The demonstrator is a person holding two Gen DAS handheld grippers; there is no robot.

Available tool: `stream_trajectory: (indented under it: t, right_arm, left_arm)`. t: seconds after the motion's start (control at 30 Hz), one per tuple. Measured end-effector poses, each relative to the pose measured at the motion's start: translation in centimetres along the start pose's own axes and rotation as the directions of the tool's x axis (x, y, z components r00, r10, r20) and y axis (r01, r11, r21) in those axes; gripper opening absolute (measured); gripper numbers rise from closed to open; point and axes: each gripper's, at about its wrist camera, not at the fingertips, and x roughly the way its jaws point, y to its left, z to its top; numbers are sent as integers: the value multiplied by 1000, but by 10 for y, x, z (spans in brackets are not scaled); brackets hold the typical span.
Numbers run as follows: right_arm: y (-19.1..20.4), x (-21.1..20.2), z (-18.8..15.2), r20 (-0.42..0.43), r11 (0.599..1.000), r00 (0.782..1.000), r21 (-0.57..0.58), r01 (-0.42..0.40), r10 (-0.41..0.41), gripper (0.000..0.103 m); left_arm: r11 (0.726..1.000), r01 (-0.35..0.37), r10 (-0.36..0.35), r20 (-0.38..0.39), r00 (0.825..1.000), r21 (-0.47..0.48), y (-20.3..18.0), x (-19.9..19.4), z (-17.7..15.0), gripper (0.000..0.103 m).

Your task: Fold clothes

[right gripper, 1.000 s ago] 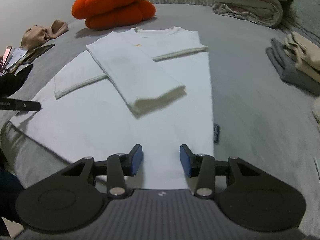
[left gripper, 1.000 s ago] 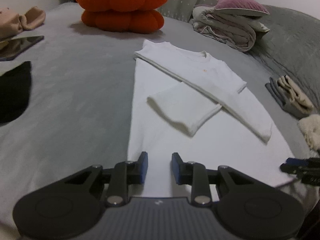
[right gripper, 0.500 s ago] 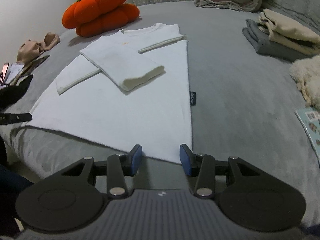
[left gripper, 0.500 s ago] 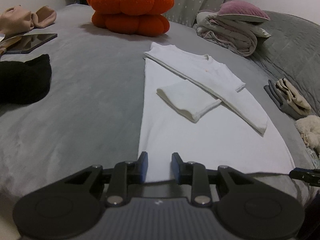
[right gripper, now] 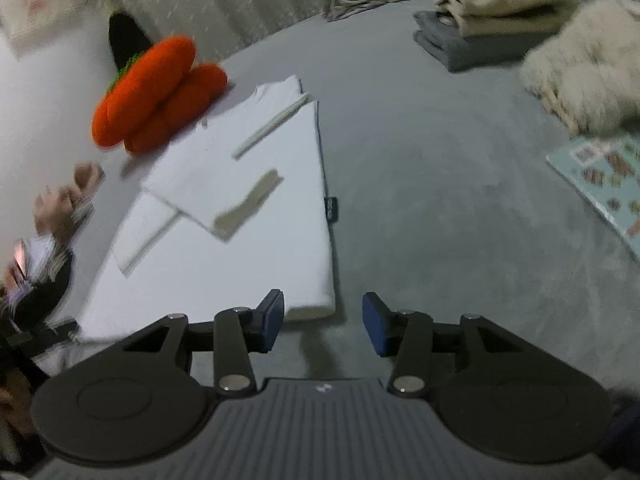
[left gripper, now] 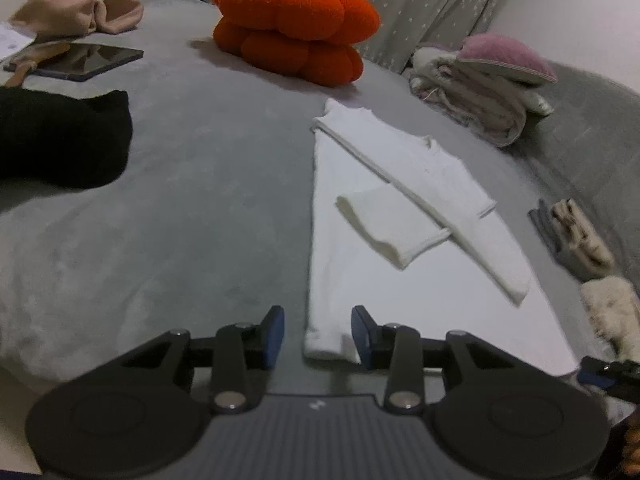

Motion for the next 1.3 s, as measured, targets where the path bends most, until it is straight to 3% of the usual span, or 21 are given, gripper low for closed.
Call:
stream_trajectory:
  t: [0.2,0.37,0.43,0.5,0.73,1.07,1.1,1.3]
  right_arm:
    - [-8,-1,5,11,992,998,104,-69,68,48]
    - [-6,2,5,0,992,997,100,-72,72,47]
    - [-5,3,5,-4,992,997,100,-77,78,35]
    - [-6,4,5,-5,992,998,103,-69,69,32]
    - [-10,0,5,18,991,997,118,-71,69,11]
    - [-7,-14,17,133,982,983,123,-146,129,10]
    - [-6,-13,21,139,982,982,123,-144,127,10]
    - [-2,-1,55,159,980,980,134,-145,123,9]
  left_arm:
    - [999,24,-24,3,1000,-31,3,4,3,30]
    - [998,35,-35,4,999,-47,4,7,4,30]
    - [998,34,-34,-3,999,-46,4,10,4,25]
    - [998,35,-36,-6,999,-50,5,11,4,15]
    - [997,52,-52,4,999,-61,6,8,3,7]
    - [996,48,-43,63,997,-81,-2,0,16,6]
    - [996,44,-38,68,997,-83,-3,1,19,0]
    - [997,-21,29,104,994,-75,-13,10,50,0]
